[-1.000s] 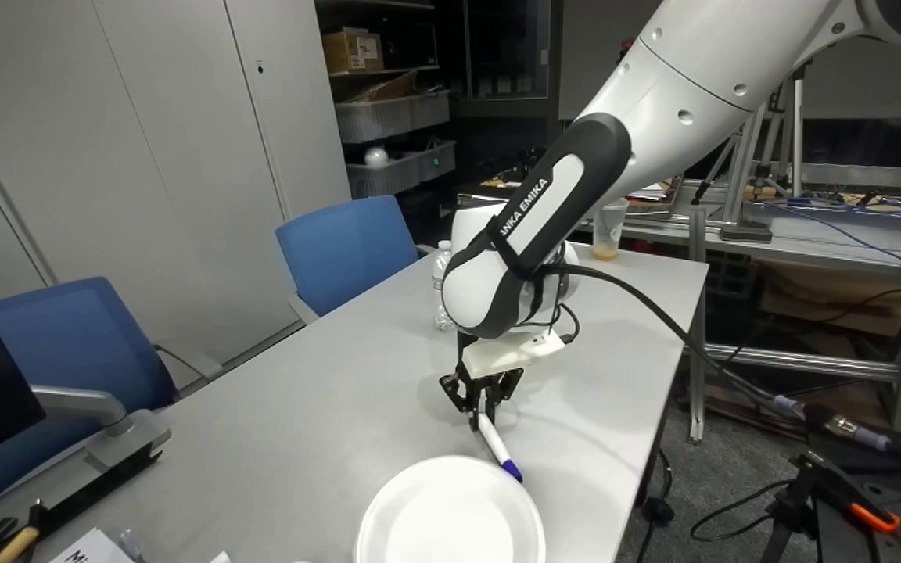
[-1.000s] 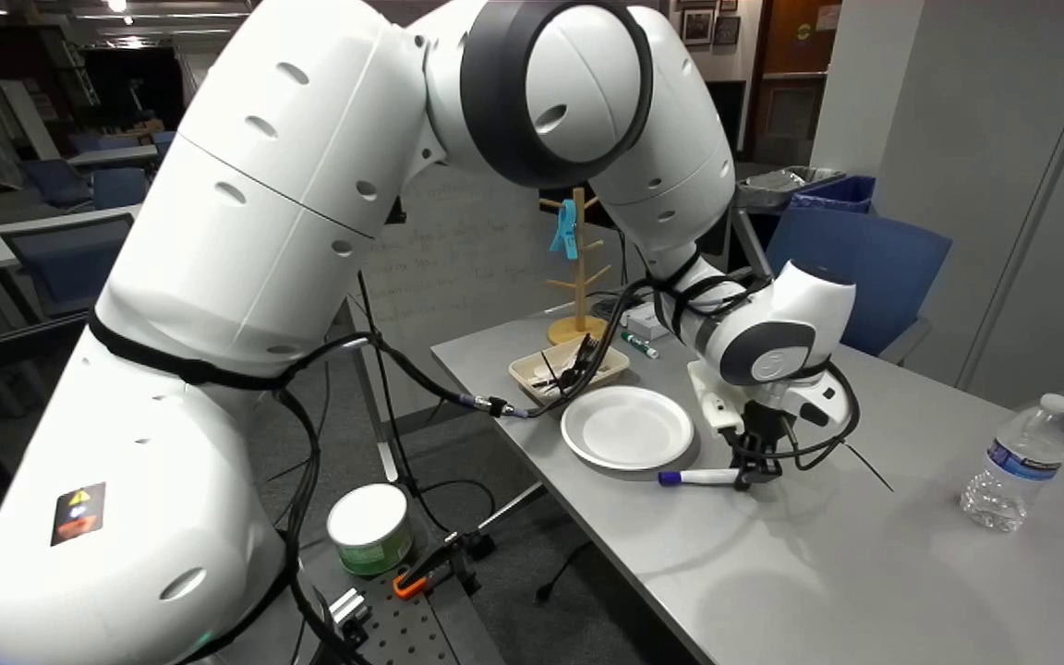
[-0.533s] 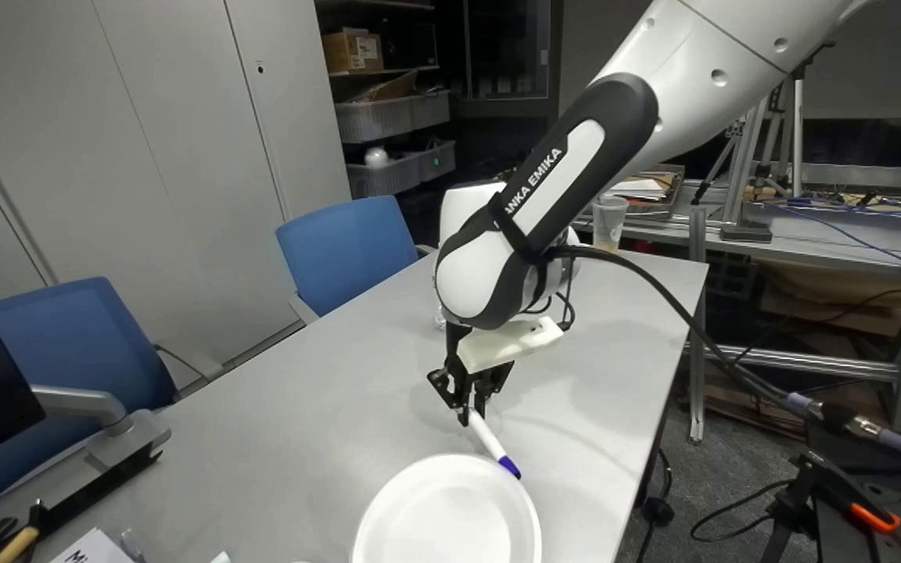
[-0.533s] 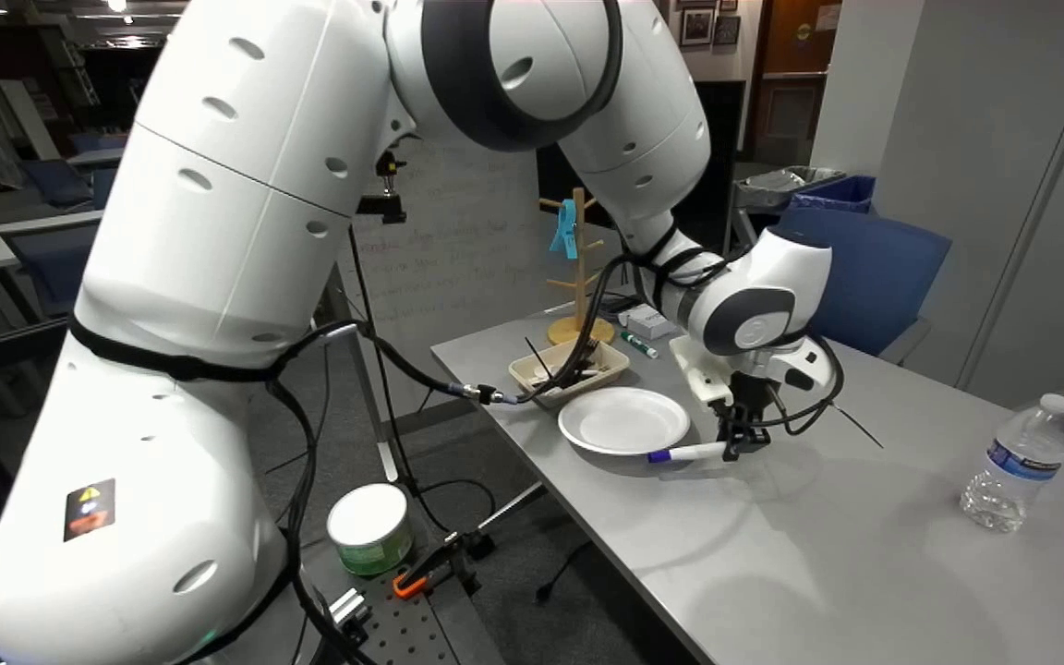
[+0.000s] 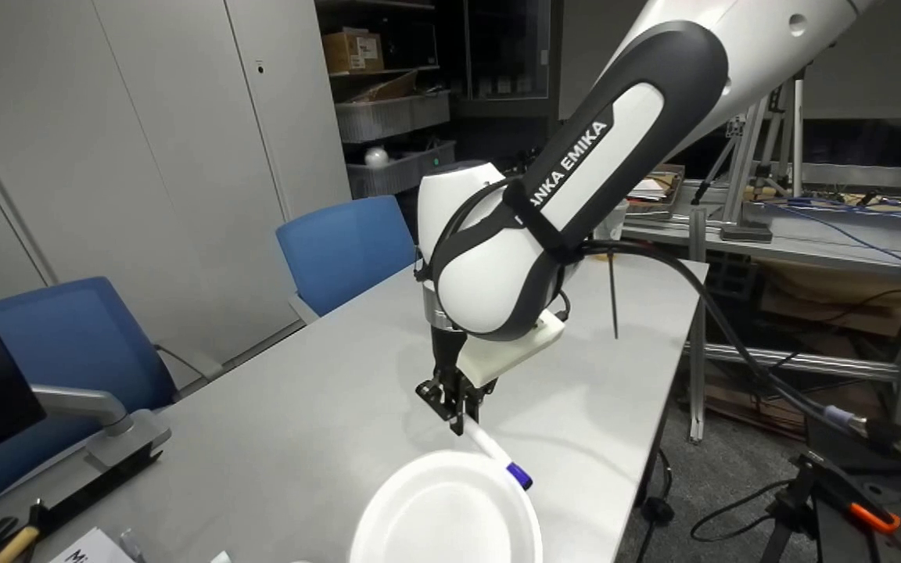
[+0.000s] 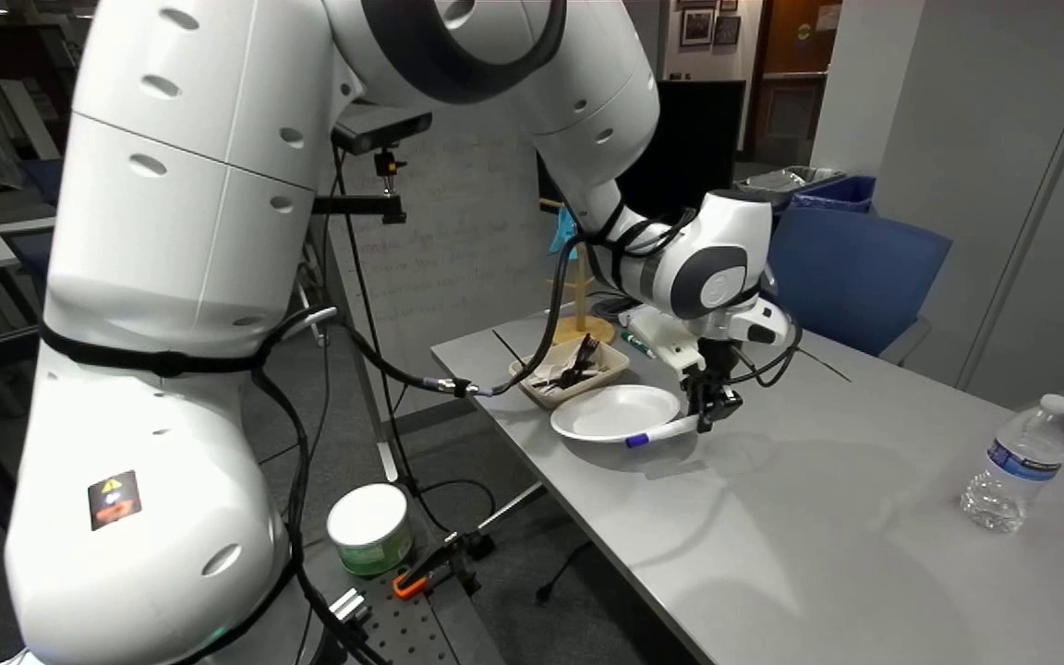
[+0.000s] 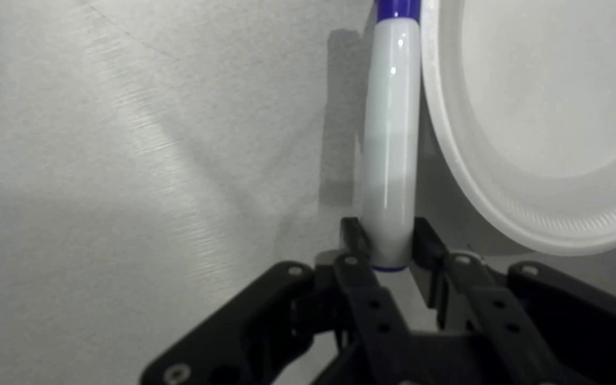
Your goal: Place the blue marker on the white plate
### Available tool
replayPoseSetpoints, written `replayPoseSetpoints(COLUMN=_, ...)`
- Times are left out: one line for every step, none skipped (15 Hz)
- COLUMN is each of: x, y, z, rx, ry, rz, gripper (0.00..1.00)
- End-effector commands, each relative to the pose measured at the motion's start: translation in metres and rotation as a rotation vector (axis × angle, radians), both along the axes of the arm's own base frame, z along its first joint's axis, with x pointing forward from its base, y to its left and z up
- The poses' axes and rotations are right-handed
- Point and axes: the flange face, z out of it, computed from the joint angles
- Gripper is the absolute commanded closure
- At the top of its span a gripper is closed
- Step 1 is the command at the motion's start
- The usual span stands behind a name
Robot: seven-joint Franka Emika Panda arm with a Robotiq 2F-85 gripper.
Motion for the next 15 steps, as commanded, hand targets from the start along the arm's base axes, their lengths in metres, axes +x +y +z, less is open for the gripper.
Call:
replayPoseSetpoints(x=-0.010, y=-0.013, z=0.008, rx=-0.076, ry=-0.015, rz=0.052, gripper=0.94)
replayPoseSetpoints(x=-0.011, y=-0.021, z=0.009, rx=-0.101, ry=-0.015, rz=0.060, gripper=0.94)
replayPoseSetpoints(x=-0.012, y=-0.028, z=0.009, rx=-0.122, ry=-0.015, rz=0.067, gripper=0.94)
replayPoseSetpoints(x=-0.013, y=-0.036, z=0.010, rx=-0.126, ry=-0.005, rz=0.075, gripper=0.94)
replayPoseSetpoints(x=-0.014, y=-0.040, z=0.011, rx=-0.125, ry=0.000, rz=0.081, gripper=0.94)
replayPoseSetpoints(x=-0.016, y=-0.041, z=0.012, rx=-0.112, ry=0.006, rz=0.090, gripper=0.94)
replayPoseSetpoints(x=-0.016, y=-0.037, z=0.015, rx=-0.090, ry=0.010, rz=0.103, gripper=0.94)
replayPoseSetpoints(x=-0.016, y=-0.034, z=0.017, rx=-0.075, ry=0.011, rz=0.117, gripper=0.94)
replayPoseSetpoints(x=-0.017, y=-0.026, z=0.019, rx=-0.057, ry=0.008, rz=0.134, gripper=0.94)
replayPoseSetpoints(x=-0.017, y=-0.018, z=0.021, rx=-0.041, ry=0.007, rz=0.151, gripper=0.94)
replayPoseSetpoints(x=-0.016, y=-0.007, z=0.022, rx=-0.017, ry=0.007, rz=0.168, gripper=0.94)
replayPoseSetpoints(x=-0.016, y=0.003, z=0.022, rx=0.003, ry=0.005, rz=0.183, gripper=0.94)
replayPoseSetpoints(x=-0.015, y=0.014, z=0.023, rx=0.026, ry=0.000, rz=0.195, gripper=0.94)
replayPoseSetpoints(x=-0.014, y=0.023, z=0.022, rx=0.046, ry=-0.011, rz=0.197, gripper=0.94)
replayPoseSetpoints(x=-0.013, y=0.032, z=0.021, rx=0.074, ry=-0.015, rz=0.200, gripper=0.94)
